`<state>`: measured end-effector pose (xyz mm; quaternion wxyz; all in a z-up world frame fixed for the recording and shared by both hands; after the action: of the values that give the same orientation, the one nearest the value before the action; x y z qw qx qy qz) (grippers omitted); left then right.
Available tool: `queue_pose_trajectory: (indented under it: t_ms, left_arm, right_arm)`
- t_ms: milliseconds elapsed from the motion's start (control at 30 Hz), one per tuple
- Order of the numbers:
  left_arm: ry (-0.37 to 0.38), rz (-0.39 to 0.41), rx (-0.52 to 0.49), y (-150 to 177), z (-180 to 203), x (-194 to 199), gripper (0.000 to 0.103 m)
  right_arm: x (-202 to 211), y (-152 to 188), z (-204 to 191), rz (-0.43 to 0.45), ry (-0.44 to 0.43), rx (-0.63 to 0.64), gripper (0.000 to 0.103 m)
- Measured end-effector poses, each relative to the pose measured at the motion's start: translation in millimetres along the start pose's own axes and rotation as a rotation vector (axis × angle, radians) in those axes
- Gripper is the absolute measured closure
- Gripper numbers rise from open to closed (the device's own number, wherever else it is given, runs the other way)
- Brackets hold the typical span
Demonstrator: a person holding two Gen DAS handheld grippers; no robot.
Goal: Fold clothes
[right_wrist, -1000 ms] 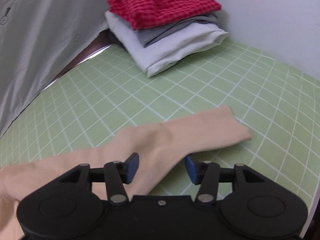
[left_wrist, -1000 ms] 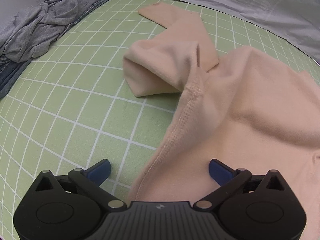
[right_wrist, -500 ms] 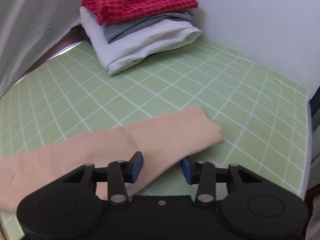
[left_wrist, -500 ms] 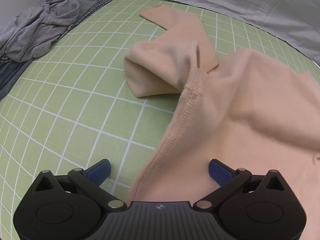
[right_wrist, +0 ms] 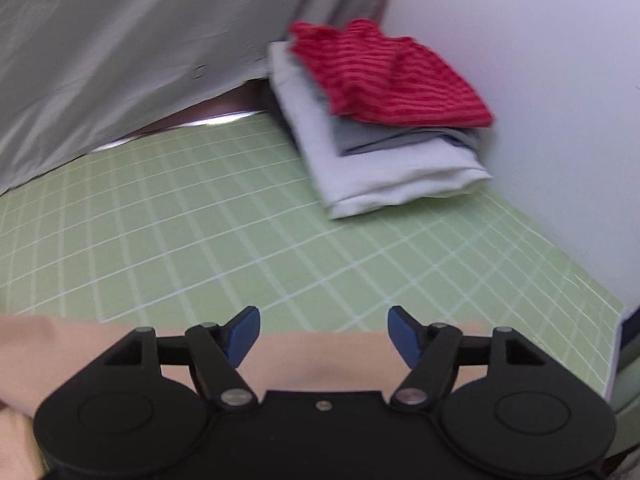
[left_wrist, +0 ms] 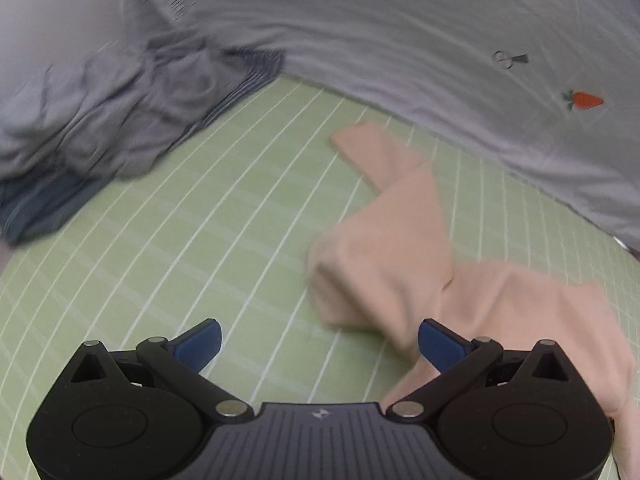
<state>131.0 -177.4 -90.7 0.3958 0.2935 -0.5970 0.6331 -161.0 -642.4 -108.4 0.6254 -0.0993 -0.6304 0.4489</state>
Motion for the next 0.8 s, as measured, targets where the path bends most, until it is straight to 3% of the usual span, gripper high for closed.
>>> queue_pose_trajectory:
  t_ms: [200,300,467,500,533,567,633,667,800]
  left_arm:
    - [0.049,0.006,-0.127,-50,47,-53,0.005]
    - [0.078,-0.038,-0.187,-64,72,-87,0.015]
    - [0.060,-0.117,-0.242,-62,91,-130,0.046]
    - [0.057,-0.106,-0.244,-61,91,-131,0.046]
    - [0.061,-0.093,-0.245,-62,89,-130,0.055]
    - [0.074,-0.087,-0.237,-63,87,-128,0.071]
    - [0.092,-0.072,-0.214,-65,79,-123,0.093]
    - [0.089,-0.057,-0.190,-66,72,-117,0.097]
    - [0.075,0.043,-0.086,-71,32,-78,0.098]
  right_arm:
    - [4,3,-42,-0.036,-0.084,0.054,0.031]
    - [6,6,-55,-0.047,-0.088,0.089,0.031]
    - [5,9,-64,-0.071,-0.080,0.117,0.031]
    - [5,9,-66,-0.073,-0.079,0.123,0.031]
    - [5,9,-67,-0.075,-0.077,0.129,0.031]
    - [6,8,-69,-0.076,-0.078,0.132,0.032]
    - [6,8,-72,-0.079,-0.082,0.138,0.032]
    - [6,8,-74,-0.081,-0.089,0.139,0.032]
    - [14,5,-81,-0.062,-0.124,0.156,0.034]
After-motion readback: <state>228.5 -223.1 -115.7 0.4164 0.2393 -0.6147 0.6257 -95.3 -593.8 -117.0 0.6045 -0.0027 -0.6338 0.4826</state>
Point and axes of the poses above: each gripper's, at about its wrist camera, not at the fingertips, and x roughly against the way its jaws point, z to its right, y to its underside, the point moved 2 cm from there along -x, roughly the way its jaws point, and after that the axes turned 1 degree about x, right-handed, at the moved point
